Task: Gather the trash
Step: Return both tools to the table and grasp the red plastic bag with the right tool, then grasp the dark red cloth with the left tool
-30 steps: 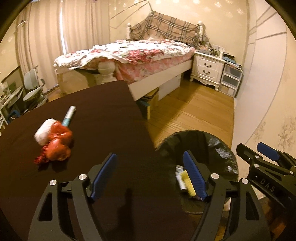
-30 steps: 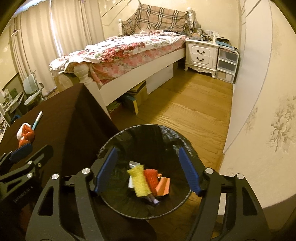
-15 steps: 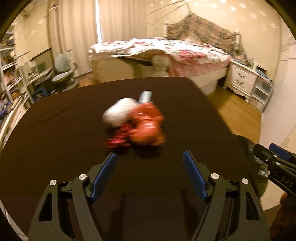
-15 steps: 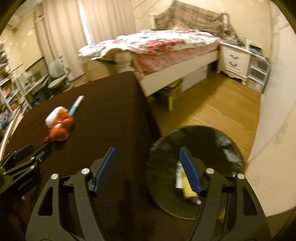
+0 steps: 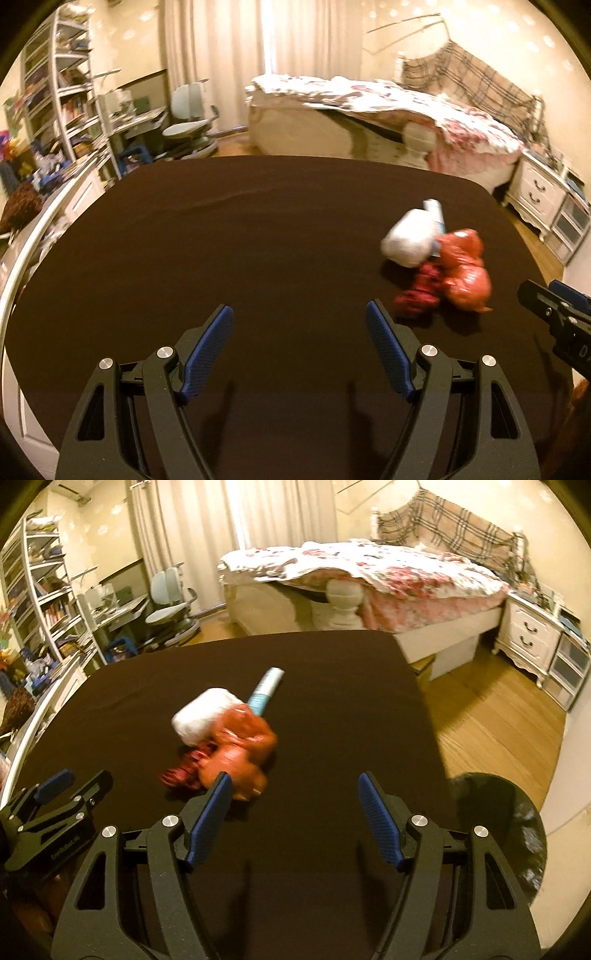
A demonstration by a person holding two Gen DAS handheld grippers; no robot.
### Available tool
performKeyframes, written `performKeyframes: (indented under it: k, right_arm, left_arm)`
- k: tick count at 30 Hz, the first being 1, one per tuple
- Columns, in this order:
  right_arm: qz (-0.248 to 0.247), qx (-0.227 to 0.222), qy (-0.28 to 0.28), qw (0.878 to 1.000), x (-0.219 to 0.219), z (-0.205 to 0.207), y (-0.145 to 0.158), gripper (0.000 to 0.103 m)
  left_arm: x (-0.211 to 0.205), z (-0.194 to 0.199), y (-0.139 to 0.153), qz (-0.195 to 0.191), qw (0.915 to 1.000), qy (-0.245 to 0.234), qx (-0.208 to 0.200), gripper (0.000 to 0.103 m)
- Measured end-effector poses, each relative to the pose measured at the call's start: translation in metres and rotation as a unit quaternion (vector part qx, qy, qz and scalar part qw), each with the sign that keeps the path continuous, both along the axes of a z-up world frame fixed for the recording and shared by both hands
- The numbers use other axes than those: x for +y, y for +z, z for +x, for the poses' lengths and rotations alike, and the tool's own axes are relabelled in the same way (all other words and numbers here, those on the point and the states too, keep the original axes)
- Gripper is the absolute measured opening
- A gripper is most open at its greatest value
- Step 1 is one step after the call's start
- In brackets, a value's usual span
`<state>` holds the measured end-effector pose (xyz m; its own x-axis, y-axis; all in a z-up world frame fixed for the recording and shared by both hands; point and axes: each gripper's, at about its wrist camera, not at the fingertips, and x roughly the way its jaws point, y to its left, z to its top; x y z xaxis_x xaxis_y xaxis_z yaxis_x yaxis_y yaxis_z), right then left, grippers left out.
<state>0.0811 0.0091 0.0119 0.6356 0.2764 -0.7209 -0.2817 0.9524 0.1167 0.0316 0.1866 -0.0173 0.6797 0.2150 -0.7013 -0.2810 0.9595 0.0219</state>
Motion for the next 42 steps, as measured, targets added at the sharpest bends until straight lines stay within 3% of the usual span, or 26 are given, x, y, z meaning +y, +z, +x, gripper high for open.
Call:
performKeyframes:
  k: [8, 11, 13, 16, 33, 42]
  right_arm:
    - [-0.011, 0.017, 0.017, 1.0, 0.044, 0.023, -0.011, 0.067]
    - [-0.014, 0.031, 0.023, 0.999, 0.051, 0.026, -0.018, 0.055]
    - [-0.009, 0.047, 0.027, 0.999, 0.052, 0.029, -0.023, 0.039]
    - [-0.009, 0.047, 0.026, 0.999, 0.05, 0.028, -0.025, 0.032]
    - [-0.022, 0.043, -0.015, 0.999, -0.016, 0.025, -0.024, 0.032]
    - [-0.009, 0.047, -0.013, 0.999, -0.028, 0.028, -0.027, 0.033]
  left_arm:
    - [0.028, 0.004, -0.006, -0.014, 0.9996, 0.022, 0.004, 0.074]
    - [0.033, 0.005, -0.007, -0.02, 0.9995, 0.023, 0.004, 0.074]
    - [0.033, 0.006, -0.009, -0.023, 0.9995, 0.021, 0.005, 0.074]
    - [0.032, 0.008, -0.012, -0.03, 0.9994, 0.016, 0.008, 0.074]
    - [-0.033, 0.036, -0.018, -0.031, 0.9969, -0.069, 0.02, 0.074]
    - [-0.046, 0.06, -0.022, -0.041, 0.9943, -0.09, 0.04, 0.074]
